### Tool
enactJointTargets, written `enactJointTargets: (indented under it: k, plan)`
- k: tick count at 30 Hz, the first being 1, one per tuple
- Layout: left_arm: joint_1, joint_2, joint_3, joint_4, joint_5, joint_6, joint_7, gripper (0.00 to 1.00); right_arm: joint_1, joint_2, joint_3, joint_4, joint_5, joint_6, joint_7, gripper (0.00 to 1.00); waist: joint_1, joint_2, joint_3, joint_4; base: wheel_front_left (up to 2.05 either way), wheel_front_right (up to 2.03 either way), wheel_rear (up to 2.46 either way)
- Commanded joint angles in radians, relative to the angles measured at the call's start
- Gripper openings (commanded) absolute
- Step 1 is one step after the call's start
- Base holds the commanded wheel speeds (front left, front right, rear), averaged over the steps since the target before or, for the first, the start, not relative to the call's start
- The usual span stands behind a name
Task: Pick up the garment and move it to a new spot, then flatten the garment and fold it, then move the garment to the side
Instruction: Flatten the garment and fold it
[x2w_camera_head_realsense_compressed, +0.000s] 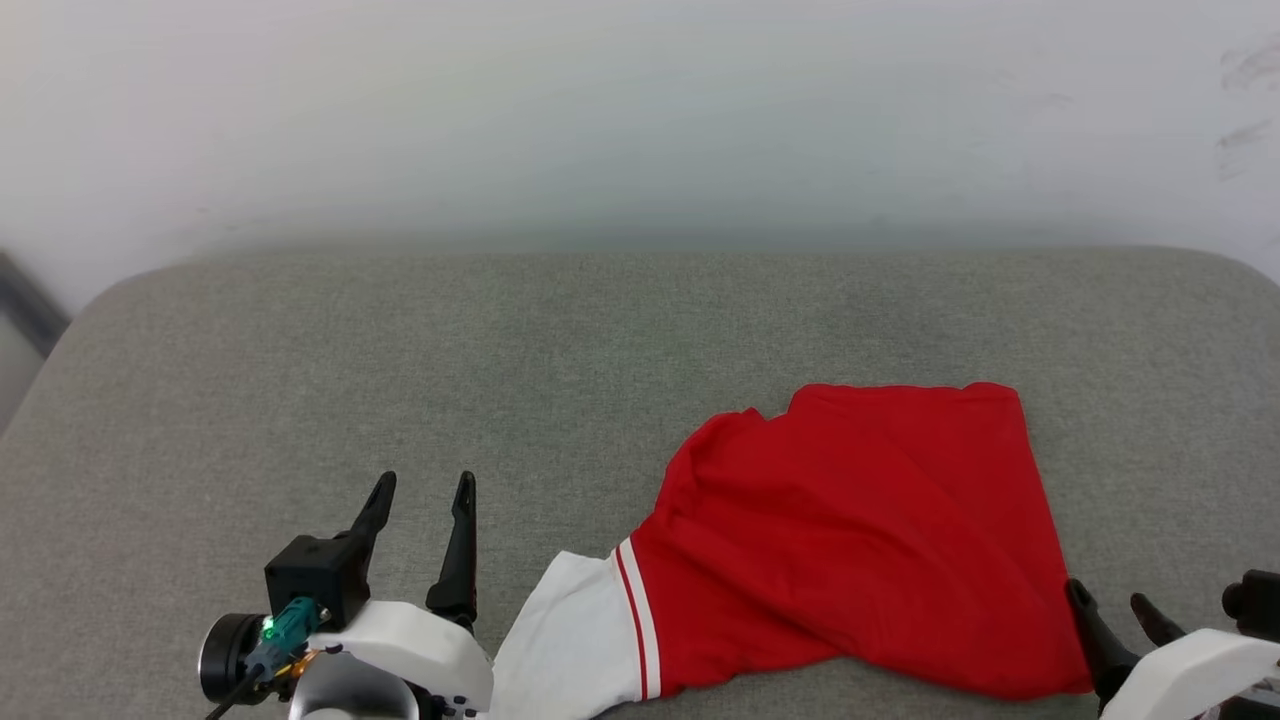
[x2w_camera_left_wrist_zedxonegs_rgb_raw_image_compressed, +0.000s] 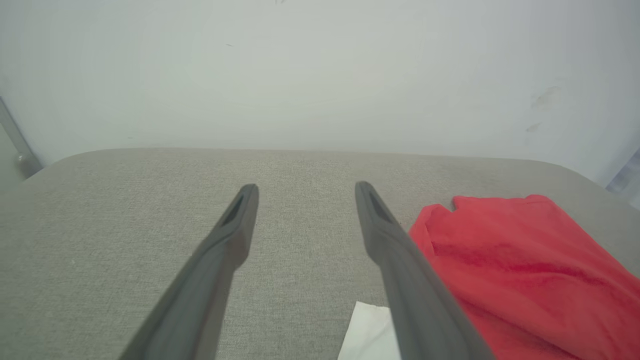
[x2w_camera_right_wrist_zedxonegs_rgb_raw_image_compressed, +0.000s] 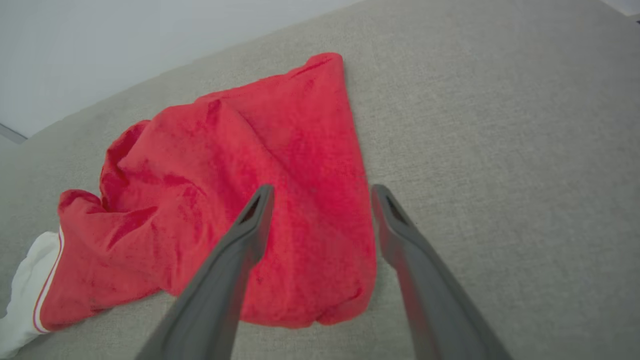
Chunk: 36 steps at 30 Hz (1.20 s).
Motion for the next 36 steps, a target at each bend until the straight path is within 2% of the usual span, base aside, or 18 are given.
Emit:
enactJointTargets:
  k: [1, 5, 13, 16, 20, 21, 22, 23, 30, 36]
  plan:
    - [-0.014, 0.000, -0.002, -0.006, 0.004, -0.005, -0.003, 1.00, -0.037, -0.005, -0.029, 0.032, 0.010, 0.000, 0.054, 1.00, 0.0001, 0.0000, 0.019, 0.010, 0.00, 0.00, 0.00]
    - [-0.039, -0.008, -0.007, -0.015, 0.010, -0.010, -0.013, 1.00, -0.118, -0.030, -0.097, 0.115, 0.012, 0.000, 0.206, 1.00, 0.0001, 0.0000, 0.068, 0.037, 0.00, 0.00, 0.00]
    - [-0.108, -0.038, -0.021, 0.002, 0.018, -0.035, -0.038, 1.00, -0.287, -0.088, -0.143, 0.252, -0.022, 0.000, 0.452, 1.00, 0.0001, 0.0000, 0.159, 0.099, 0.00, 0.00, 0.00]
    - [-0.118, -0.047, -0.024, 0.018, 0.017, -0.043, -0.048, 1.00, -0.320, -0.082, -0.167, 0.328, -0.045, 0.000, 0.523, 1.00, 0.0001, 0.0000, 0.175, 0.115, 0.00, 0.00, 0.00]
    - [-0.127, -0.054, -0.025, 0.038, 0.012, -0.048, -0.055, 1.00, -0.332, -0.043, -0.192, 0.399, -0.054, 0.000, 0.575, 1.00, 0.0001, 0.0000, 0.176, 0.129, 0.00, 0.00, 0.00]
    - [-0.125, -0.053, -0.024, 0.042, 0.010, -0.050, -0.057, 1.00, -0.335, -0.034, -0.194, 0.402, -0.052, 0.000, 0.582, 0.56, 0.0001, 0.0000, 0.174, 0.130, 0.00, 0.00, 0.00]
    - [-0.122, -0.052, -0.023, 0.045, 0.011, -0.050, -0.057, 1.00, -0.341, -0.026, -0.195, 0.394, -0.042, 0.000, 0.581, 0.08, 0.0001, 0.0000, 0.171, 0.129, 0.00, 0.00, 0.00]
    - [-0.119, -0.051, -0.022, 0.049, 0.011, -0.049, -0.056, 1.00, -0.350, -0.023, -0.191, 0.376, -0.037, 0.001, 0.571, 0.00, 0.0001, 0.0000, 0.167, 0.127, 0.00, 0.00, 0.00]
    - [-0.118, -0.046, -0.029, 0.049, 0.013, -0.043, -0.048, 1.00, -0.432, -0.053, -0.141, 0.219, 0.012, 0.000, 0.481, 0.00, 0.0001, 0.0000, 0.139, 0.101, 0.00, 0.00, 0.00]
    - [-0.120, -0.049, -0.040, 0.045, 0.016, -0.041, -0.043, 1.00, -0.532, -0.029, -0.036, 0.120, 0.015, 0.000, 0.417, 0.00, 0.0001, 0.0000, 0.132, 0.087, 0.00, 0.00, 0.00]
